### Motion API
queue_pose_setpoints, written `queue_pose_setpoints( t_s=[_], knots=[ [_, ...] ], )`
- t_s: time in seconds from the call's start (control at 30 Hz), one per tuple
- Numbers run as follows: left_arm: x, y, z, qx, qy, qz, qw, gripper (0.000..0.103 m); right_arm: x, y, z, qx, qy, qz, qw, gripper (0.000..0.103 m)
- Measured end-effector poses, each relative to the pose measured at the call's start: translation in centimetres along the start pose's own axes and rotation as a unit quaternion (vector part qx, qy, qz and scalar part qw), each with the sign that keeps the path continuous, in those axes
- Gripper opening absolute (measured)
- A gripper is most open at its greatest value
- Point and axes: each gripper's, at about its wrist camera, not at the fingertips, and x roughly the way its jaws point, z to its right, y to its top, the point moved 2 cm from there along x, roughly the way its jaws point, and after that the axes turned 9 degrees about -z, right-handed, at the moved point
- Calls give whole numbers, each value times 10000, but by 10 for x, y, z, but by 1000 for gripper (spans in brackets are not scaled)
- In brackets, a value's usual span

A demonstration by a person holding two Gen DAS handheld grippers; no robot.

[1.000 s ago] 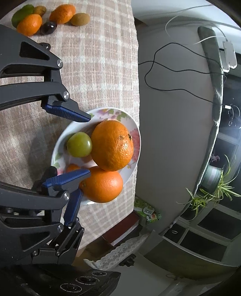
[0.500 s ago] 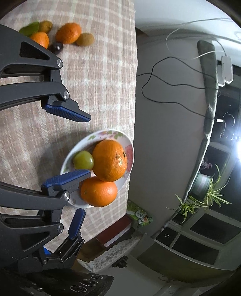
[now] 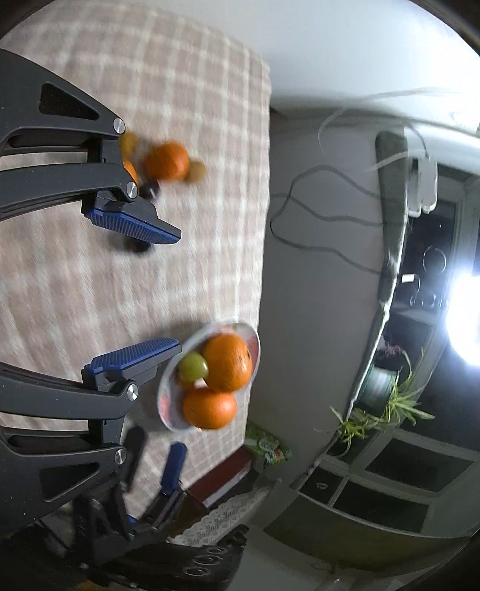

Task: Organize fruits
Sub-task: 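Move both tools back to the fruit pile, right tool closing on the dark plum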

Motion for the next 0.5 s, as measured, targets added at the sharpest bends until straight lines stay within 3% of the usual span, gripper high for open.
queue_pose_setpoints(
  t_s=[0.2,0.5],
  knots=[
    [-12,-26,-43,-218,361,-103,9991,52,5,2,-17,-140,139,-32,9998,82],
    [-15,-56,-73,-347,575,-311,9973,52,25,10,-55,-648,311,-214,9972,83]
  ],
)
